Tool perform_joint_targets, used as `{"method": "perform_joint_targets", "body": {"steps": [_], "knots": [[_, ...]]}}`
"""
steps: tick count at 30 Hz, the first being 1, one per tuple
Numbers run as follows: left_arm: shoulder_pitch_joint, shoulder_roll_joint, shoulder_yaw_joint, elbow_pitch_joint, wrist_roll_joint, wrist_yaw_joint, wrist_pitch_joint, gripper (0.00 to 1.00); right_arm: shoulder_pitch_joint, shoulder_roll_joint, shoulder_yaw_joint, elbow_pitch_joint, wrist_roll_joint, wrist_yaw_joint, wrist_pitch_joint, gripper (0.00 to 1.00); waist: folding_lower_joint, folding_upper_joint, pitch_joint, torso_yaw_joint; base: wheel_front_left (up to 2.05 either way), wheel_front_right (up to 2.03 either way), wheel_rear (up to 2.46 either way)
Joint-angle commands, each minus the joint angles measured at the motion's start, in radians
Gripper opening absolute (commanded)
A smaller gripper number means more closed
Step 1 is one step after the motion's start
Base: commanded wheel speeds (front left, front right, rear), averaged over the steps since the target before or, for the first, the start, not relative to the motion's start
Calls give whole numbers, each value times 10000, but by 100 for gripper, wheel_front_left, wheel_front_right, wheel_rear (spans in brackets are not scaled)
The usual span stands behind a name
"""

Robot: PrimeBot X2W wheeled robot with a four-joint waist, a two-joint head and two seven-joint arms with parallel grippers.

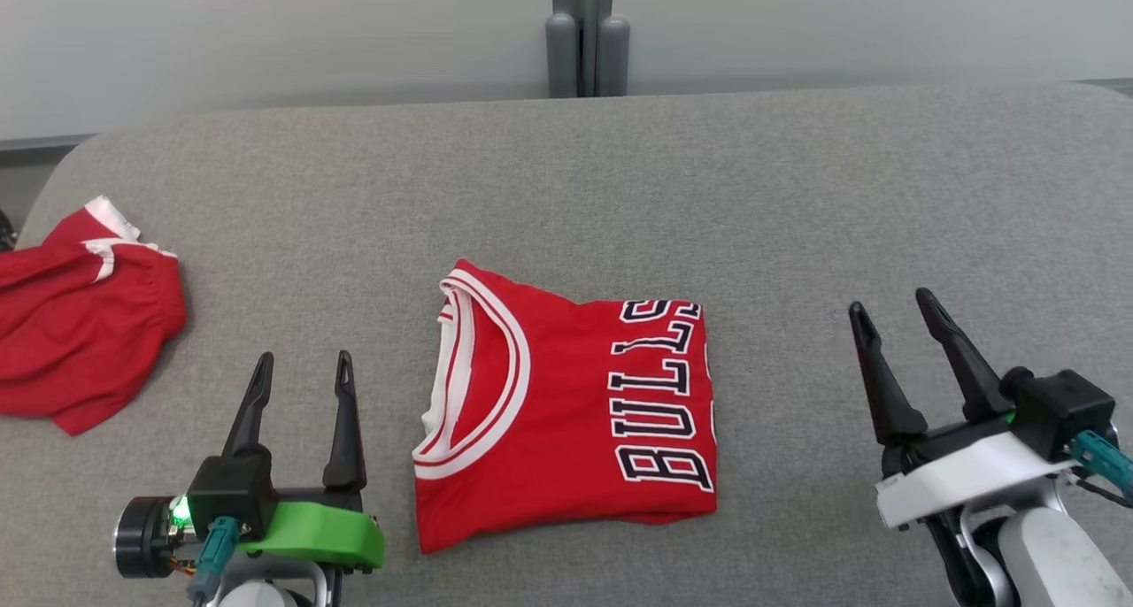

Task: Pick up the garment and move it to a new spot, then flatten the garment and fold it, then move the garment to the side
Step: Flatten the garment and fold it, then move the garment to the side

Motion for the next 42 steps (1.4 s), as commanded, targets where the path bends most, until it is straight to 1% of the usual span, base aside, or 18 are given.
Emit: {"method": "perform_joint_targets", "body": {"steps": [1,7,11,18,29,42], "knots": [[182,90,20,4,48,20,-30,100,339,85,-250,-227,-171,-14,143,100,0,-1,-320,-334,0,0,0],[444,181,-43,84,-34,-42,-29,100,1323,410,-979,-981,-522,-14,700,100,0,-1,-539,-588,0,0,0],[661,263,-83,181,-47,-27,0,100,1828,625,-1183,-1242,-652,-16,955,100,0,-1,-769,-679,0,0,0],[1091,323,-40,215,-148,127,78,100,2413,919,-1311,-1625,-835,-16,1257,100,0,-1,-1031,-736,0,0,0],[1245,414,-17,317,-264,246,86,100,2711,1104,-1458,-1966,-1004,-16,1519,100,0,-1,-1083,-713,0,0,0],[993,487,-31,467,-364,326,37,100,2737,1109,-1536,-2049,-1093,-16,1659,100,0,-1,-1021,-614,0,0,0]]}}
